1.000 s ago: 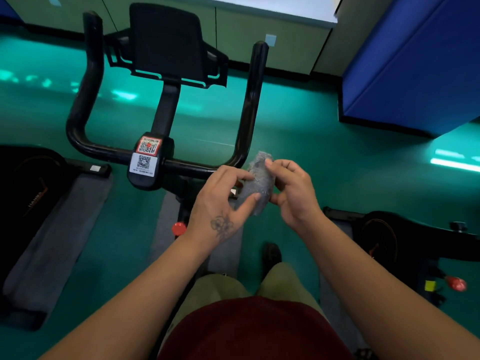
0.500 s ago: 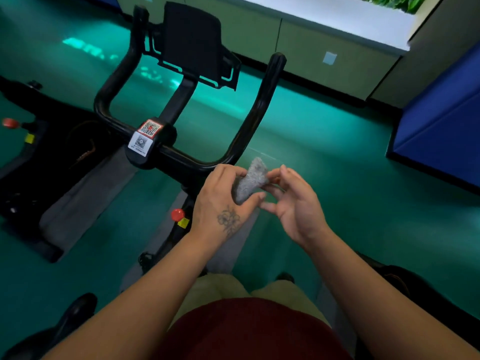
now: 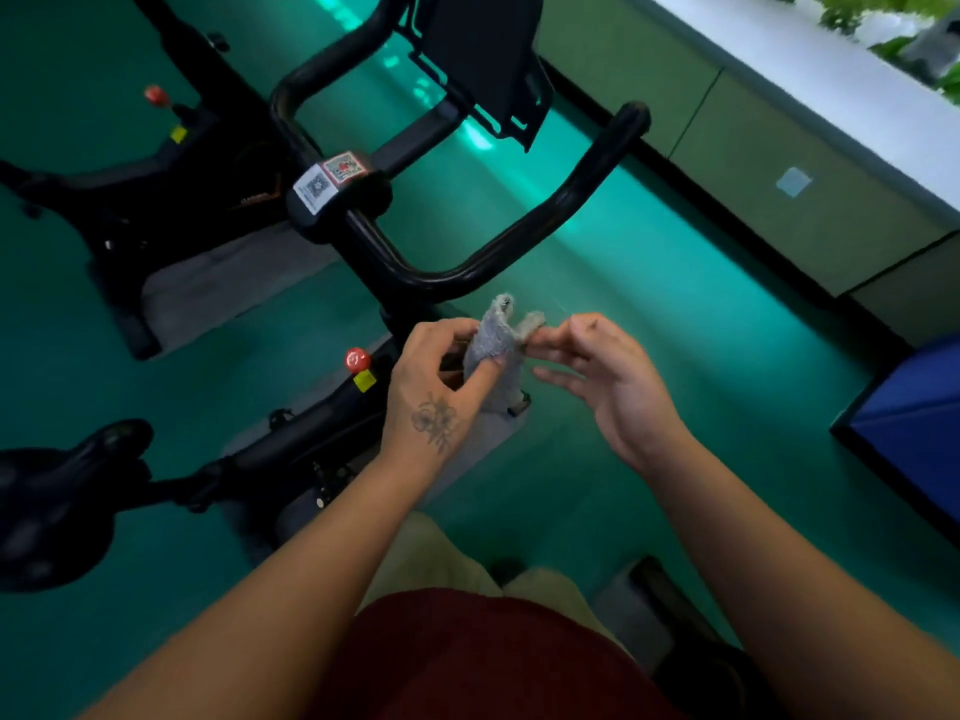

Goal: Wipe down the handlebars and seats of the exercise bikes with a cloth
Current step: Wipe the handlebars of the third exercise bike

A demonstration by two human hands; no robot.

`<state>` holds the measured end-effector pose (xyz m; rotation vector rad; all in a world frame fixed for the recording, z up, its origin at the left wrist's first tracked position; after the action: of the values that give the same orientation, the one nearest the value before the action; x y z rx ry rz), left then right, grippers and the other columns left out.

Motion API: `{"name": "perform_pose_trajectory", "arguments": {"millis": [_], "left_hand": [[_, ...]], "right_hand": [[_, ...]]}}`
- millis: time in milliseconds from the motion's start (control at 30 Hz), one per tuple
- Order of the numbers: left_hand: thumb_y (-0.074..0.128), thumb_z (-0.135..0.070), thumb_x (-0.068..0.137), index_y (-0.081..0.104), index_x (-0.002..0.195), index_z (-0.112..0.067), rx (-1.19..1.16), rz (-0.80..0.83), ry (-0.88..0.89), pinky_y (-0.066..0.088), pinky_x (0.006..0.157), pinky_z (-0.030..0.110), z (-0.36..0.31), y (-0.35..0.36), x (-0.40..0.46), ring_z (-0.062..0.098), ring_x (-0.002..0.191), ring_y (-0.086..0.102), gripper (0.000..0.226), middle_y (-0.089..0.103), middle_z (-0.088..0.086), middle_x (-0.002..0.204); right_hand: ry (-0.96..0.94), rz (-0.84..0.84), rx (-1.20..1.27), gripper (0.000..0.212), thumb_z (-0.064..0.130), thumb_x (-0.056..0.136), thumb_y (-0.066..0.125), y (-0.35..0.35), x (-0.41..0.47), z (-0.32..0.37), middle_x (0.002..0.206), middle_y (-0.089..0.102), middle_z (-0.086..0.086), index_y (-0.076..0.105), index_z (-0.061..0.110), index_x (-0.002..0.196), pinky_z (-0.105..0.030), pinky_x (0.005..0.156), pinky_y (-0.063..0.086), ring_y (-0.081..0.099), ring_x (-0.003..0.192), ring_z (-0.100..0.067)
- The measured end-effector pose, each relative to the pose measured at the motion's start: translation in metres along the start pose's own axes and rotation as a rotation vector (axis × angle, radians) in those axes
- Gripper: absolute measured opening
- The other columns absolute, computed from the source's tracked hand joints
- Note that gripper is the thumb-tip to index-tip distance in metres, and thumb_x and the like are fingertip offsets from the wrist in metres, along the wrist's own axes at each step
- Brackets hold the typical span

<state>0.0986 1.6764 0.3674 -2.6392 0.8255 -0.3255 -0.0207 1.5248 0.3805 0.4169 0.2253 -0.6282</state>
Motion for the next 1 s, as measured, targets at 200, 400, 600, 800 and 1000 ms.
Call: {"name": "perform_pose_trajectory", "arguments": {"millis": [200, 400, 600, 800, 1000], "left_hand": [[0.076, -0.027, 0.095, 0.068, 0.116, -0.032, -0.052, -0.186, -0.072, 0.059, 0.091, 0.039, 0.008, -0.042, 0.007, 0.008, 0.105, 0.066, 0.023, 0.066, -0.005, 0.113], [0.076, -0.022, 0.097, 0.066, 0.117, -0.03, -0.026, -0.348, -0.109, 0.055, 0.089, 0.023, 0.03, -0.08, 0.035, 0.001, 0.107, 0.063, 0.024, 0.067, -0.002, 0.115], [0.076, -0.024, 0.098, 0.068, 0.125, -0.03, -0.03, -0.45, -0.138, 0.054, 0.095, 0.027, 0.048, -0.093, 0.062, 0.001, 0.11, 0.062, 0.028, 0.066, -0.005, 0.117], [0.075, -0.022, 0.099, 0.069, 0.138, -0.024, -0.03, -0.469, -0.129, 0.05, 0.096, 0.02, 0.042, -0.082, 0.065, 0.009, 0.112, 0.066, 0.04, 0.068, -0.006, 0.12], [0.077, -0.031, 0.097, 0.06, 0.148, -0.027, -0.022, -0.456, -0.18, 0.048, 0.102, 0.022, 0.028, -0.06, 0.055, 0.009, 0.12, 0.062, 0.054, 0.063, -0.007, 0.127]], "right_hand": [[-0.063, 0.082, -0.09, 0.012, 0.03, 0.093, 0.059, 0.014, 0.042, 0.039, 0.108, 0.077, -0.009, 0.06, 0.018, 0.091, -0.047, 0.096, 0.054, 0.071, 0.102, -0.027], [-0.258, 0.264, -0.37, 0.011, 0.022, 0.098, 0.061, 0.055, 0.094, 0.081, 0.111, 0.074, -0.015, 0.065, 0.012, 0.098, -0.044, 0.086, 0.057, 0.073, 0.099, -0.031], [-0.588, 0.597, -1.158, 0.035, 0.032, 0.094, 0.078, 0.102, 0.124, 0.101, 0.117, 0.063, 0.006, 0.065, 0.019, 0.123, -0.045, 0.092, 0.055, 0.065, 0.109, -0.015], [-0.64, 0.78, -1.481, 0.058, 0.05, 0.093, 0.073, 0.116, 0.135, 0.089, 0.127, 0.054, 0.016, 0.051, 0.034, 0.145, -0.04, 0.096, 0.053, 0.058, 0.117, -0.006], [-0.608, 0.915, -1.604, 0.066, 0.062, 0.093, 0.066, 0.108, 0.144, 0.084, 0.132, 0.052, 0.016, 0.039, 0.043, 0.15, -0.039, 0.092, 0.055, 0.06, 0.114, -0.004]]}}
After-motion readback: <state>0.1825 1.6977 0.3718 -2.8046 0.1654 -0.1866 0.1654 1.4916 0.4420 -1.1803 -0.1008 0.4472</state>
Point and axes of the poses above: each hand's wrist, its own x-axis towards the middle knuckle, its own y-axis out of the palm, z = x × y, the point moved 6 cm from there along x, towards the middle knuckle
